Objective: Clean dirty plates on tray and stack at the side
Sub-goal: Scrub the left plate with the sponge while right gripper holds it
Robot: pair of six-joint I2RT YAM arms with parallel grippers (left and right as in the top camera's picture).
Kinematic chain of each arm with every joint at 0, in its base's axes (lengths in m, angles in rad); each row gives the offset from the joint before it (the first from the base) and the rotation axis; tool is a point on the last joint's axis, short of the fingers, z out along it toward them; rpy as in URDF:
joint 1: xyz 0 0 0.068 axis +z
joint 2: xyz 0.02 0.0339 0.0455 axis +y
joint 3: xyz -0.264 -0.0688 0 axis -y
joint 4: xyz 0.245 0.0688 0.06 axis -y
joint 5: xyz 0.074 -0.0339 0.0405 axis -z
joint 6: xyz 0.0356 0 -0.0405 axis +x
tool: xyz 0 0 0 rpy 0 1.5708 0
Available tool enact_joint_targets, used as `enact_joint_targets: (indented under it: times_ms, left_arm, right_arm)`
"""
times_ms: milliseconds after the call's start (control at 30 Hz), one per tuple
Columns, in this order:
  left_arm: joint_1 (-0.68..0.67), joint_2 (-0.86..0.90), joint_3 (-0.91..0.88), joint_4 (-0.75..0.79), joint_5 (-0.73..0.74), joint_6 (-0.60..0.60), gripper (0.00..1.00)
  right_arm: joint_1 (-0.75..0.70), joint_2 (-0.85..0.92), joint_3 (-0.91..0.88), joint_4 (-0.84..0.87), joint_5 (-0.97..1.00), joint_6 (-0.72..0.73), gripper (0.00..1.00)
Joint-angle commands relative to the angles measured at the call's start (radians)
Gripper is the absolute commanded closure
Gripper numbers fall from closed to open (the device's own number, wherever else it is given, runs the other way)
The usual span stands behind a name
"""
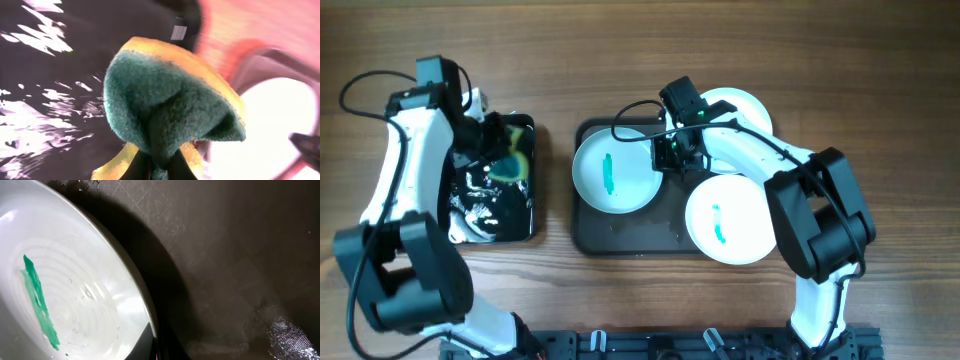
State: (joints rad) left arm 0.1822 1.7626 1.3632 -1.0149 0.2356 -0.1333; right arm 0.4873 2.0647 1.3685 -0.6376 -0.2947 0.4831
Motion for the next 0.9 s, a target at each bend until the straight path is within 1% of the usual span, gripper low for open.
enact_joint_targets:
  times_ms: [0,100,133,200,267,367,433,467,500,567,600,633,667,700,733,767,800,867]
  left_arm:
    - [-0.076,-0.014,0.009,0.004,0.194,-0.059,0.96]
    - [-0.204,-0.012,-0.027,0.073,0.13,-0.153,0.96]
    - [-0.242,-0.012,-0.045,0.108,0.13,-0.191,0.96]
    - [-0.297,-0.012,-0.071,0.157,0.117,-0.229,0.96]
    - [-0.363,0.001,-0.111,0.219,0.047,-0.303,0.96]
    - [-0.426,0.062,-0.129,0.27,0.042,-0.323,0.96]
    - [-0.481,0.142,-0.129,0.312,0.031,-0.323,0.96]
    - [-0.502,0.174,-0.129,0.312,-0.011,-0.325,0.96]
    - [-0.514,0.199,-0.129,0.298,-0.06,-0.351,0.96]
    - [-0.517,0.228,-0.129,0.224,-0.205,-0.459,0.96]
    - [-0.517,0.228,-0.129,0.202,-0.247,-0.478,0.96]
    - [-0.517,0.228,-0.129,0.196,-0.254,-0.475,0.96]
    - [-0.518,0.228,-0.129,0.203,-0.209,-0.427,0.96]
    - [-0.523,0.228,-0.129,0.243,-0.019,-0.244,0.96]
    - [-0.53,0.228,-0.129,0.278,0.233,-0.062,0.96]
    - [-0.534,0.228,-0.129,0.29,0.324,-0.014,0.96]
    - [-0.534,0.228,-0.129,0.305,0.352,-0.008,0.96]
    - [-0.533,0.228,-0.129,0.35,0.328,-0.022,0.96]
  right_arm:
    - [-0.008,0.011,0.019,-0.019,0.003,0.063,0.95]
    - [-0.008,0.011,0.007,-0.032,0.003,0.07,0.96]
    - [-0.008,0.011,0.0,-0.031,0.003,0.07,0.96]
    - [-0.008,0.011,-0.003,-0.031,0.004,0.07,0.96]
    - [-0.008,0.011,-0.003,-0.028,0.003,0.071,0.96]
    - [-0.008,0.011,-0.003,-0.029,0.003,0.07,0.96]
    - [-0.008,0.011,-0.003,-0.029,0.003,0.071,0.96]
    - [-0.008,0.011,-0.003,-0.029,0.003,0.078,0.96]
    - [-0.009,0.011,-0.003,-0.029,0.003,0.078,0.96]
    - [-0.032,0.011,-0.003,-0.042,0.002,0.109,0.96]
    - [-0.048,0.011,-0.003,-0.05,0.0,0.124,0.96]
    - [-0.067,0.011,-0.003,-0.051,-0.026,0.12,0.96]
    - [-0.084,0.011,-0.003,-0.051,-0.055,0.115,0.96]
    - [-0.104,0.013,-0.003,-0.048,-0.105,0.087,0.96]
    - [-0.117,0.019,-0.003,-0.048,-0.146,0.057,0.96]
    - [-0.121,0.024,-0.003,-0.048,-0.17,0.031,0.96]
    - [-0.12,0.03,-0.003,-0.049,-0.175,0.015,0.96]
    - [-0.119,0.043,-0.003,-0.049,-0.177,0.01,0.96]
